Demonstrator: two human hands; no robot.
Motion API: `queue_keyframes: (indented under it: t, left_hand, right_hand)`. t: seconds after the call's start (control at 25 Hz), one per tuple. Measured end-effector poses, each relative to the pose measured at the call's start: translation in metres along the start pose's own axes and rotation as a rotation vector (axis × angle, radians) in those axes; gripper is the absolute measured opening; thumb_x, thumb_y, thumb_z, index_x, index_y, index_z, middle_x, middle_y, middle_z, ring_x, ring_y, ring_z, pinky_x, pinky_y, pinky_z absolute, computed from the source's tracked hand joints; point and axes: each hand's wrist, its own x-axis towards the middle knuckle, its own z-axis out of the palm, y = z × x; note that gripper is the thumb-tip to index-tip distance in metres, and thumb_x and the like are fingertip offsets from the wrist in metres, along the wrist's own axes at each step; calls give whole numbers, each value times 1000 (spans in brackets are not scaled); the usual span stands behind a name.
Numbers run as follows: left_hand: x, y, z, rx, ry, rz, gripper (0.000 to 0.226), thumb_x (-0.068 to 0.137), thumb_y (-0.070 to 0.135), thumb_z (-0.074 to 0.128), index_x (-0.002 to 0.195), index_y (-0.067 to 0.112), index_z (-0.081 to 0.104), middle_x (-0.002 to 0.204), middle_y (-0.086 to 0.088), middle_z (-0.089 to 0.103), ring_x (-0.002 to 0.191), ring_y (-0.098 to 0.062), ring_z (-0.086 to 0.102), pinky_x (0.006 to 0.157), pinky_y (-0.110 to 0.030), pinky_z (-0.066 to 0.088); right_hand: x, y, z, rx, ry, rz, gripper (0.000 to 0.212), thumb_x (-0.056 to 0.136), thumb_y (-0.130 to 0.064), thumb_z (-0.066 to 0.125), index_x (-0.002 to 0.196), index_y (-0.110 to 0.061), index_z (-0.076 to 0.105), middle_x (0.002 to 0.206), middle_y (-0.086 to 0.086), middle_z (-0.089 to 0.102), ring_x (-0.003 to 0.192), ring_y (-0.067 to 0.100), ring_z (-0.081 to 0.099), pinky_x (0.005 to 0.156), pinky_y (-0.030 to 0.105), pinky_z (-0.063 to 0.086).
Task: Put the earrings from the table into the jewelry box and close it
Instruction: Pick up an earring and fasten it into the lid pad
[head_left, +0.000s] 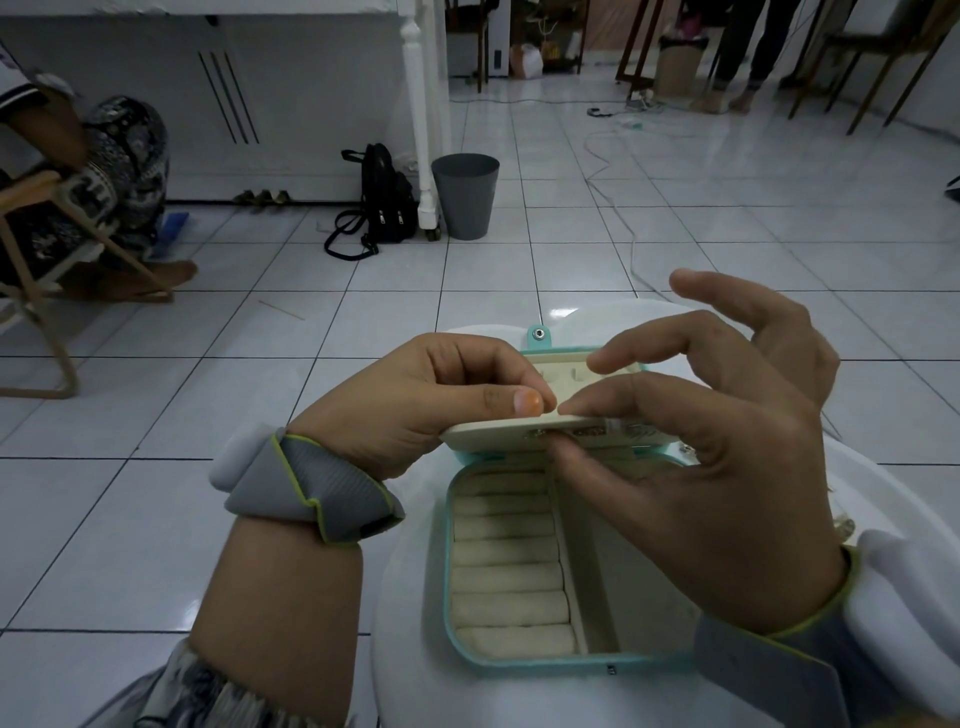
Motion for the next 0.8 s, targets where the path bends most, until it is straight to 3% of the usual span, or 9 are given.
queue_keyframes:
  t: [0.16,0.52,0.8]
  left_hand:
    - [1,0,-1,-19,0,-32,10,66,23,65,72,19,72,77,6,71,77,-7,67,61,-14,50]
    - [3,-1,2,-4,-7,-12,11,67,23,64,72,19,73,71,6,68,69,-3,63,58,-12,48]
    - [3,0,2,-16,-1,-23,11,66,22,64,69,17,73,67,7,68,64,-3,63,54,-11,47]
  right_hand:
    - [0,1,0,12,-1,1,10,71,-36,74,69,-26,72,89,-11,65,121,28,46,89,55,38]
    - [0,2,0,11,-11,8,12,71,-37,74,70,-26,73,90,-10,67,120,28,48,93,48,34]
    - [-1,3,1,11,-16,1,11,71,-36,74,70,-25,73,90,-10,66,120,28,48,89,56,38]
